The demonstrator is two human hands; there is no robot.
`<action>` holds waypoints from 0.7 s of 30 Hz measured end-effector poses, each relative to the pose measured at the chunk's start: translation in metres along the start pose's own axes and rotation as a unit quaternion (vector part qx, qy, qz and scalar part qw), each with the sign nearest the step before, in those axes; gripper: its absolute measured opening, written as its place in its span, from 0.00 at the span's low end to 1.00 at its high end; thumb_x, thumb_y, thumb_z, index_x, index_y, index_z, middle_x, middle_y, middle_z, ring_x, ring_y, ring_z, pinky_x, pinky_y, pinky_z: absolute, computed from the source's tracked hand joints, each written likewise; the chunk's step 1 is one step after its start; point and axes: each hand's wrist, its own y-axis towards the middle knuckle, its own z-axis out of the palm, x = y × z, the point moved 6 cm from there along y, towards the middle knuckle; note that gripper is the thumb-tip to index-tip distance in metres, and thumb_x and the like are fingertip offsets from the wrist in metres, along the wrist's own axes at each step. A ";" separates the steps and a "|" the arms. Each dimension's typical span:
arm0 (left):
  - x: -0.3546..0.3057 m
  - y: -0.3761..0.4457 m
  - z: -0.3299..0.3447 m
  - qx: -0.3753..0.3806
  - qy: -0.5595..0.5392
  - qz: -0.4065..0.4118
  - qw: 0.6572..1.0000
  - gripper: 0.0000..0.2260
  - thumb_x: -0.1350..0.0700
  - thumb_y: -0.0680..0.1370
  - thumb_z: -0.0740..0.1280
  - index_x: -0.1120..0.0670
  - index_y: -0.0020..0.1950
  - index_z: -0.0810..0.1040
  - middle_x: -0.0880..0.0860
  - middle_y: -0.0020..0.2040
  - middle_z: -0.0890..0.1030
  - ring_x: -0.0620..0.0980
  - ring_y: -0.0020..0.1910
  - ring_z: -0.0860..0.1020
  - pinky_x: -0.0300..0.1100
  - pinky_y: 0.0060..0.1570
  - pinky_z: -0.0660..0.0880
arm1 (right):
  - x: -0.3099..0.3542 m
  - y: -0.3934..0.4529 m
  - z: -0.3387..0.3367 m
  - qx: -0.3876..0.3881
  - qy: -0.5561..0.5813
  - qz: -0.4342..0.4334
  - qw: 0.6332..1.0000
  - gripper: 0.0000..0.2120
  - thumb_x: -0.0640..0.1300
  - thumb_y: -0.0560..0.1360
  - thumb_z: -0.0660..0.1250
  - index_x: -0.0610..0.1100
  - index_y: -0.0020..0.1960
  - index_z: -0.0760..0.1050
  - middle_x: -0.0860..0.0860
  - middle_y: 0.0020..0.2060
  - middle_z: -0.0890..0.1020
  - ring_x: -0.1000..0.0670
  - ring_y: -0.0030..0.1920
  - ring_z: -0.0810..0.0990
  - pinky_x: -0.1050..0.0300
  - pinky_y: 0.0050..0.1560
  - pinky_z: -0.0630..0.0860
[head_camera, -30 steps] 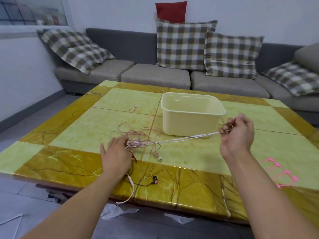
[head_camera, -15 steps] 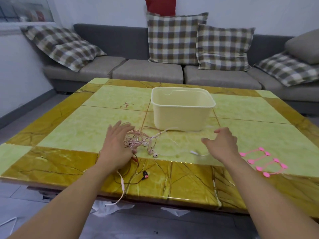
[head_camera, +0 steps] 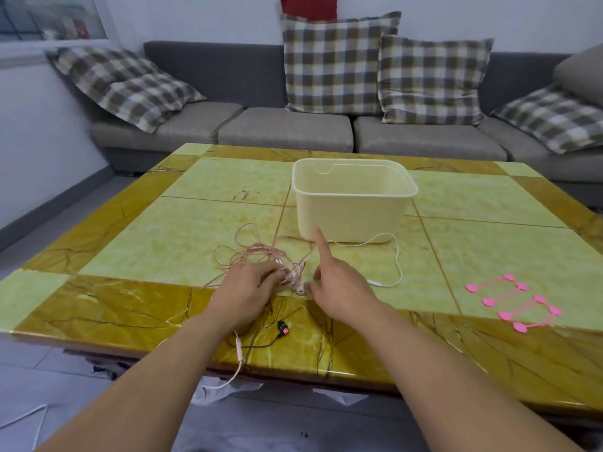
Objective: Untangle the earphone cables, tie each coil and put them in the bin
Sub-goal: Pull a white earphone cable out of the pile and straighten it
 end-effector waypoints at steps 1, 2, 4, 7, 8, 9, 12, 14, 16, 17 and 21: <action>0.002 0.000 0.001 0.003 0.000 -0.003 1.000 0.10 0.48 0.84 0.62 0.46 0.51 0.83 0.44 0.40 0.83 0.42 0.40 0.78 0.42 0.38 0.73 | -0.001 0.002 -0.003 -0.009 -0.026 -0.001 1.000 0.34 0.53 0.81 0.66 0.57 0.79 0.51 0.51 0.51 0.82 0.45 0.51 0.82 0.46 0.49 0.79; 0.004 0.000 0.000 -0.002 0.000 -0.007 1.000 0.10 0.48 0.84 0.61 0.47 0.51 0.82 0.44 0.40 0.83 0.44 0.40 0.79 0.43 0.38 0.73 | -0.002 0.003 -0.008 -0.021 -0.057 0.001 0.998 0.22 0.54 0.82 0.64 0.55 0.73 0.65 0.52 0.51 0.83 0.46 0.53 0.81 0.49 0.49 0.78; 0.009 0.000 -0.003 -0.031 0.019 -0.023 0.999 0.10 0.49 0.84 0.61 0.48 0.51 0.81 0.47 0.40 0.82 0.50 0.41 0.79 0.47 0.39 0.74 | -0.002 0.002 -0.017 -0.041 -0.062 0.012 0.997 0.11 0.57 0.82 0.62 0.54 0.57 0.79 0.54 0.51 0.81 0.49 0.55 0.79 0.53 0.46 0.73; 0.017 0.003 -0.010 -0.087 0.067 -0.080 0.991 0.10 0.49 0.85 0.60 0.48 0.53 0.80 0.51 0.41 0.83 0.56 0.42 0.80 0.48 0.37 0.74 | -0.011 0.002 -0.032 -0.079 0.018 0.026 0.996 0.12 0.59 0.80 0.65 0.54 0.48 0.83 0.55 0.47 0.76 0.52 0.52 0.75 0.54 0.46 0.69; 0.019 0.003 -0.013 -0.107 0.086 -0.101 0.985 0.11 0.49 0.85 0.59 0.49 0.55 0.80 0.52 0.42 0.83 0.57 0.42 0.80 0.48 0.37 0.74 | -0.014 0.001 -0.040 -0.106 0.033 0.025 0.993 0.10 0.58 0.80 0.66 0.54 0.46 0.82 0.55 0.47 0.77 0.53 0.52 0.74 0.54 0.47 0.69; 0.019 0.003 -0.018 -0.129 0.098 -0.117 0.980 0.12 0.50 0.85 0.58 0.50 0.57 0.80 0.53 0.42 0.84 0.57 0.41 0.79 0.47 0.37 0.73 | -0.017 0.002 -0.050 -0.140 0.056 0.018 0.988 0.09 0.56 0.80 0.67 0.53 0.46 0.80 0.55 0.48 0.78 0.53 0.52 0.73 0.53 0.49 0.70; 0.025 0.004 -0.025 -0.169 0.102 -0.147 0.969 0.13 0.52 0.86 0.56 0.52 0.59 0.80 0.56 0.44 0.84 0.60 0.43 0.80 0.50 0.40 0.77 | -0.031 -0.010 -0.079 -0.267 0.285 0.046 0.920 0.08 0.49 0.83 0.63 0.50 0.46 0.74 0.56 0.47 0.82 0.56 0.46 0.77 0.54 0.46 0.71; 0.035 0.003 -0.027 -0.172 0.104 -0.177 0.964 0.14 0.52 0.85 0.55 0.52 0.56 0.80 0.58 0.44 0.84 0.61 0.44 0.80 0.52 0.43 0.79 | -0.042 -0.016 -0.090 -0.334 0.441 0.067 0.831 0.08 0.44 0.84 0.60 0.49 0.46 0.73 0.56 0.47 0.86 0.60 0.47 0.81 0.59 0.48 0.73; 0.046 0.001 -0.030 -0.165 0.111 -0.205 0.958 0.14 0.52 0.85 0.56 0.53 0.55 0.80 0.60 0.46 0.84 0.63 0.46 0.80 0.54 0.45 0.79 | -0.056 -0.018 -0.097 -0.368 0.609 0.079 0.698 0.08 0.38 0.84 0.56 0.45 0.47 0.68 0.49 0.43 0.88 0.50 0.50 0.86 0.55 0.54 0.80; 0.052 0.000 -0.031 -0.161 0.109 -0.216 0.957 0.13 0.53 0.85 0.56 0.54 0.54 0.80 0.61 0.47 0.84 0.64 0.47 0.80 0.54 0.46 0.79 | -0.064 -0.017 -0.101 -0.370 0.670 0.081 0.639 0.07 0.37 0.85 0.54 0.44 0.49 0.65 0.46 0.42 0.87 0.44 0.47 0.87 0.52 0.52 0.83; 0.067 -0.007 -0.036 -0.169 0.079 -0.245 0.951 0.12 0.57 0.84 0.57 0.52 0.60 0.79 0.60 0.54 0.83 0.63 0.52 0.80 0.54 0.50 0.78 | -0.084 -0.019 -0.103 -0.331 0.689 0.124 0.632 0.04 0.38 0.86 0.53 0.42 0.53 0.64 0.41 0.44 0.85 0.42 0.38 0.87 0.51 0.41 0.84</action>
